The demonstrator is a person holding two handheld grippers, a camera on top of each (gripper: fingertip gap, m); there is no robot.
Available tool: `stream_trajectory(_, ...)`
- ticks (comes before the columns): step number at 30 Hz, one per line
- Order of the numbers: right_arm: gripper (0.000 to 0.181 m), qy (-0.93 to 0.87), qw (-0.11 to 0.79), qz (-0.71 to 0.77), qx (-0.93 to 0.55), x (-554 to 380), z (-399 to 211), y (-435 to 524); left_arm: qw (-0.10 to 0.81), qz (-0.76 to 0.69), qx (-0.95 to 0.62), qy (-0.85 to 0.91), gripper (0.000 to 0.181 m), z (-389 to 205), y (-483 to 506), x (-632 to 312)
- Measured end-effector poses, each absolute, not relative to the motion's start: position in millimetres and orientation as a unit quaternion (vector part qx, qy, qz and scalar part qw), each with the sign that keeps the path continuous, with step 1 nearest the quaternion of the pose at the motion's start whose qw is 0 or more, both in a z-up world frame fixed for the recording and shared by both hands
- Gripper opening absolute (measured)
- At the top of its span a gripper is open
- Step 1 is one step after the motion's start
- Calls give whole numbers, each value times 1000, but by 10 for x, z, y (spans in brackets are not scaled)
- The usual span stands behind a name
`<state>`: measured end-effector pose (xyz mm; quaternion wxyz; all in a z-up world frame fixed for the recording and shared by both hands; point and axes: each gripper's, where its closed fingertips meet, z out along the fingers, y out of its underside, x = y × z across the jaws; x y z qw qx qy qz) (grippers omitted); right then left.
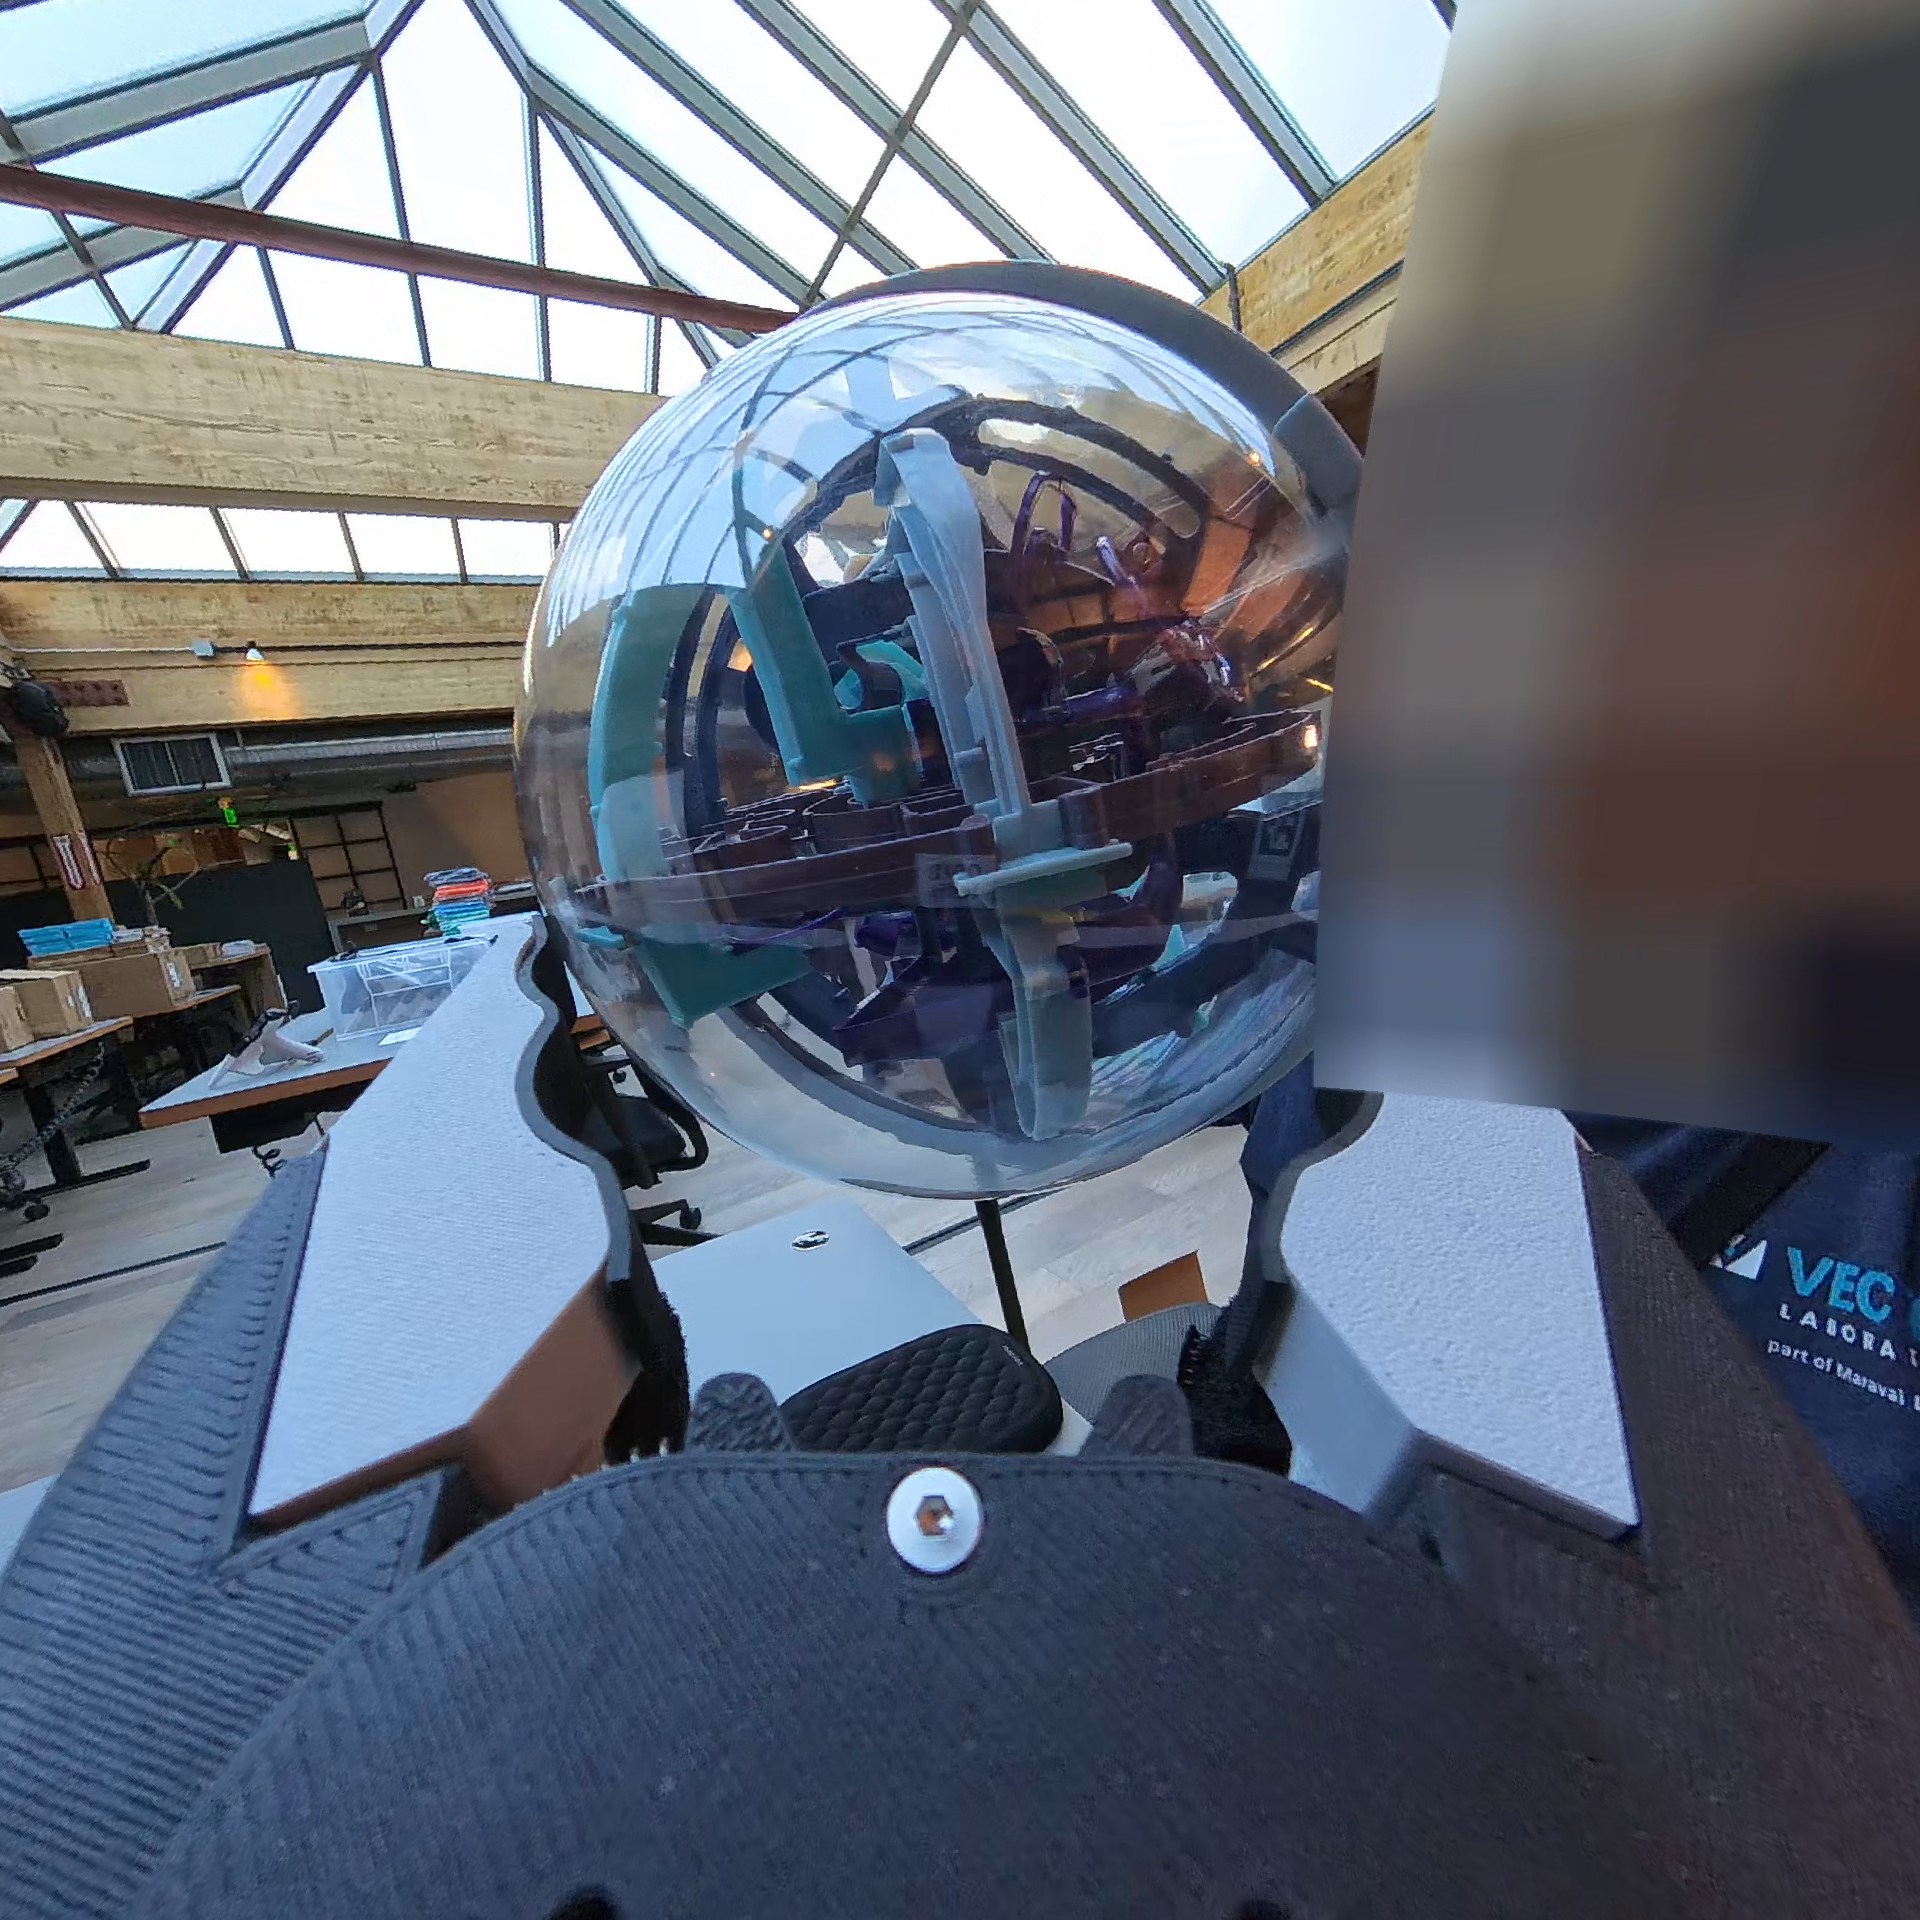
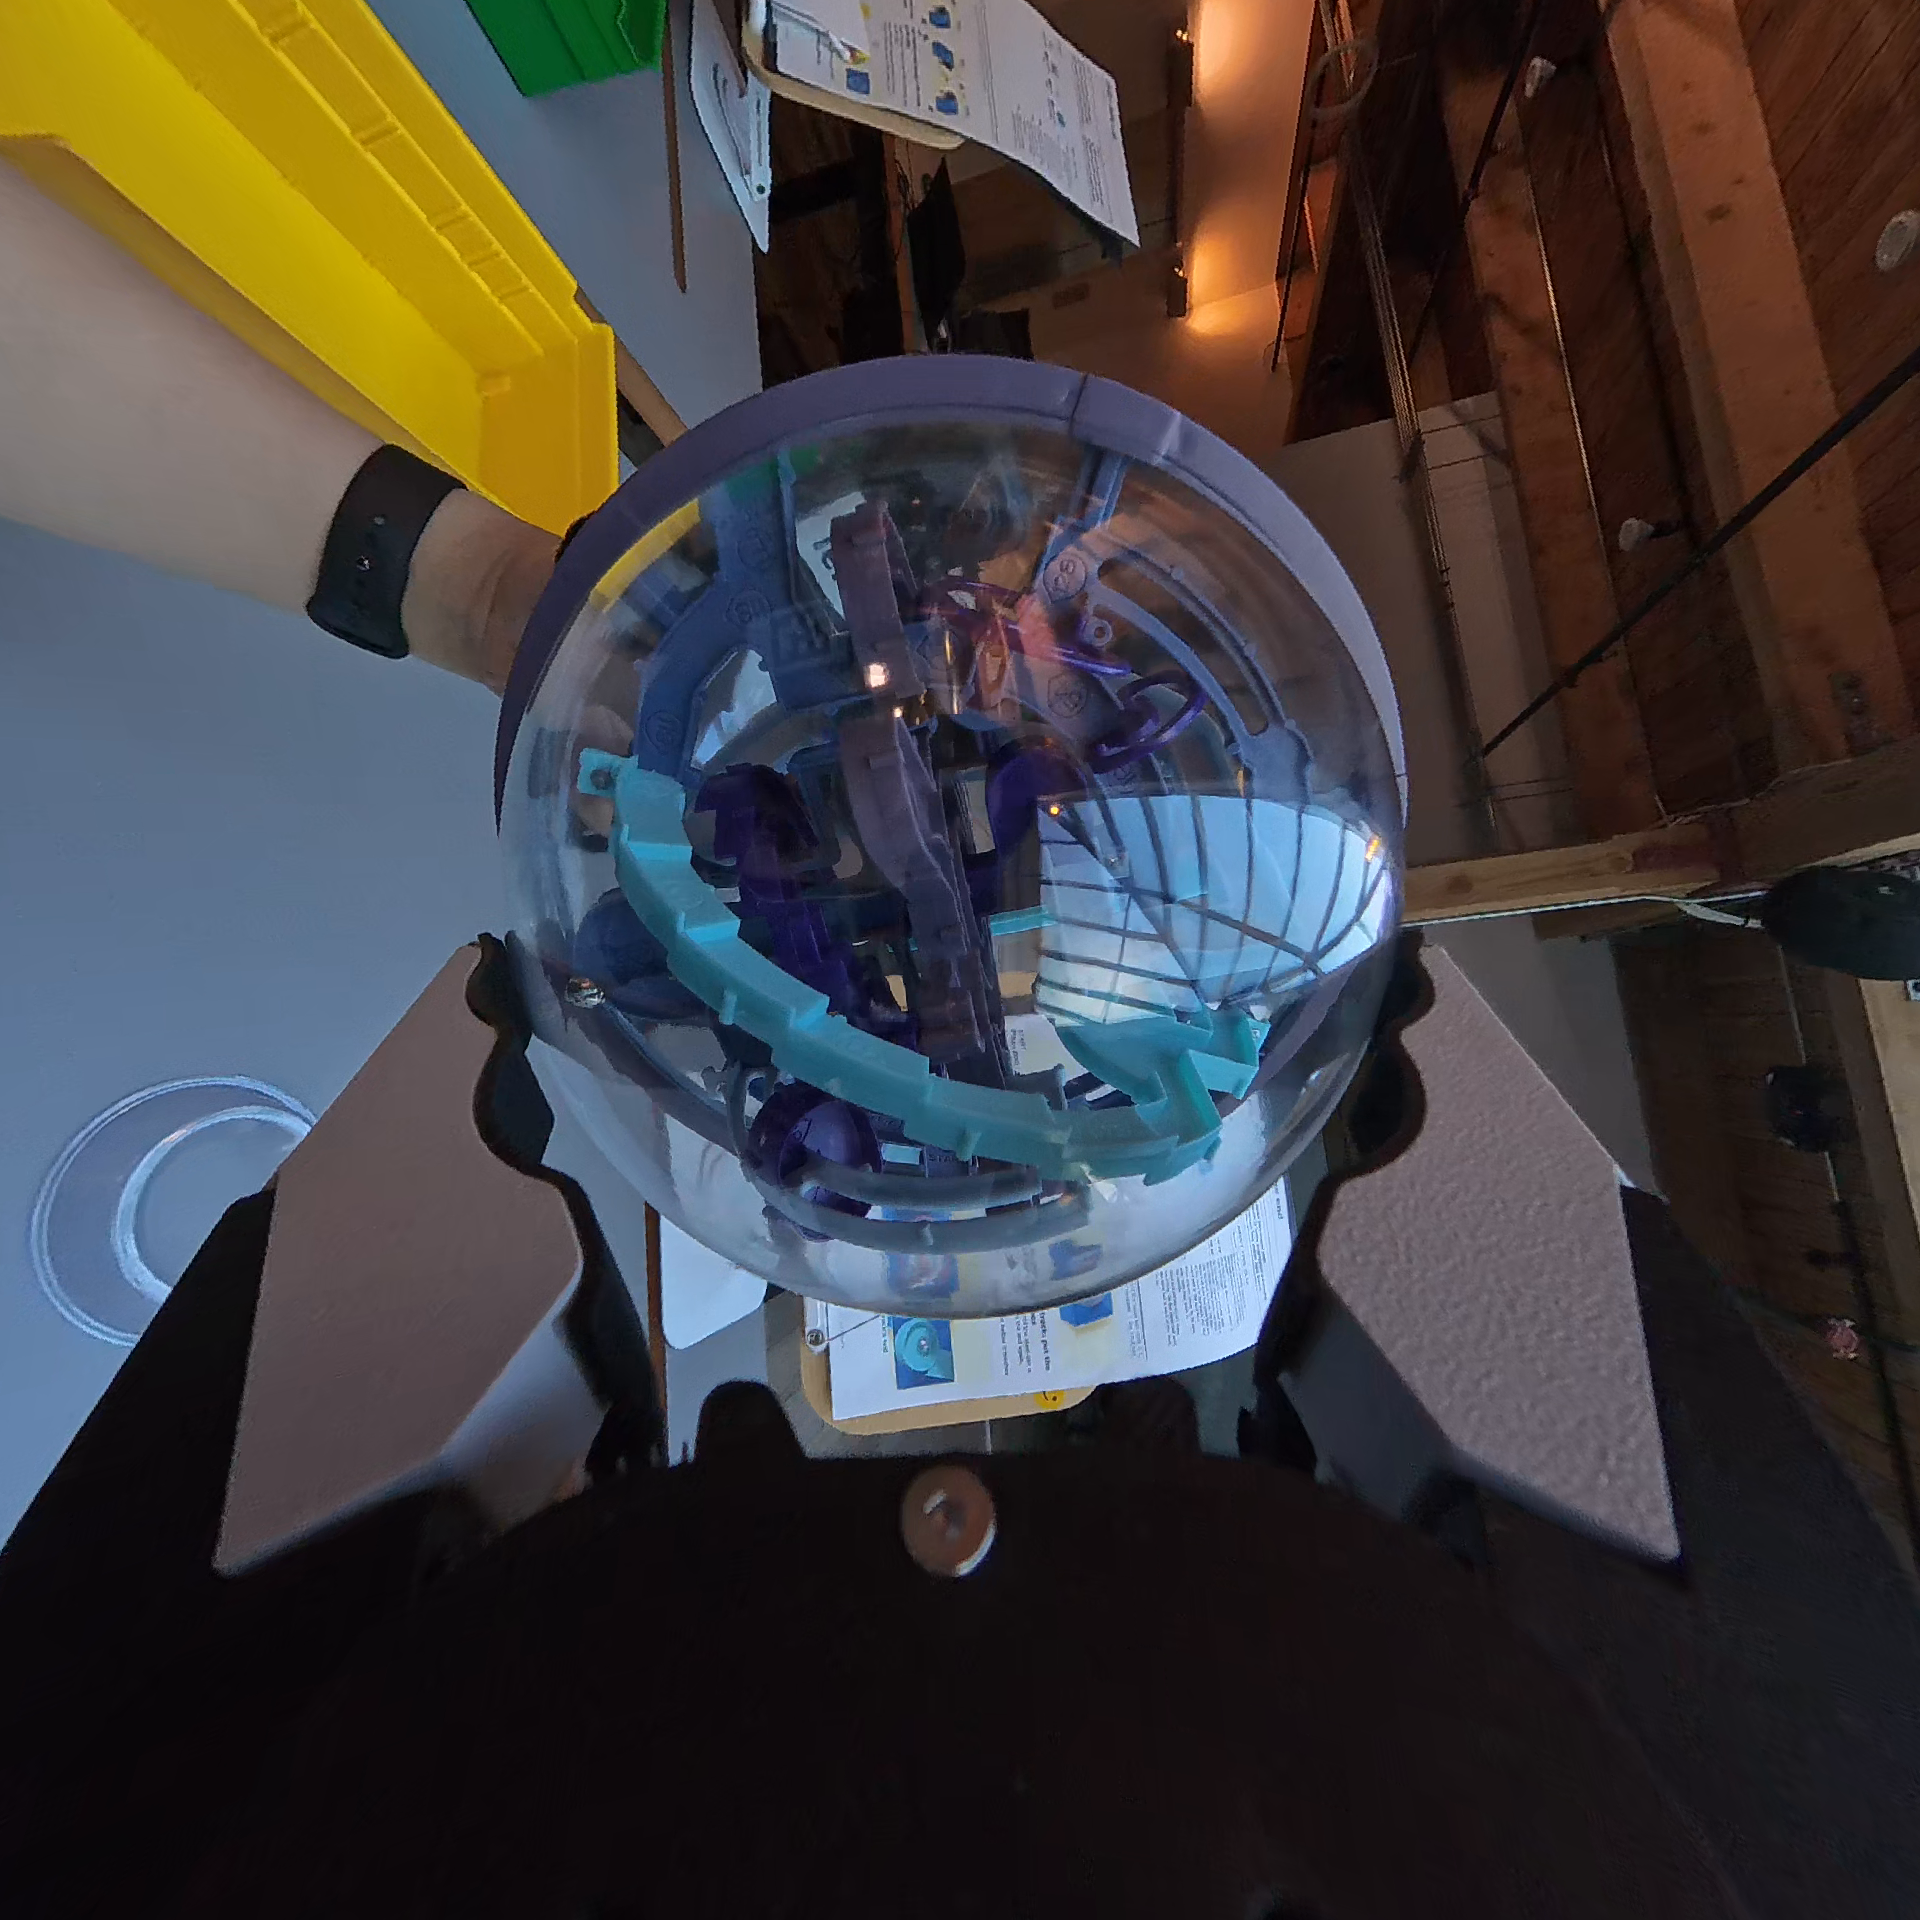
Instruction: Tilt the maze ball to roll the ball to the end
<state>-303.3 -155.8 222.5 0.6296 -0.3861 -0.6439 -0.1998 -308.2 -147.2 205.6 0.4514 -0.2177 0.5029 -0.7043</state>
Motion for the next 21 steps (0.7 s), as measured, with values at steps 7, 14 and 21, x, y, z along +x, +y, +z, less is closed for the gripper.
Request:
stream_trajectory(7, 158, -645, 619, -201, -400, -2994, 2133, -1492, 447, -714, -217, 493, 143, 1962, -1411, -3045)
stream_trajectory(14, 158, -646, 608, -198, -416, -2954, 2044, -1427, 439, -723, -222, 486, 144, 1867, -1352, -3006)
stream_trajectory(21, 158, -649, 599, -195, -427, -2935, 1978, -1405, 430, -736, -217, 476, 143, 1798, -1326, -2981)
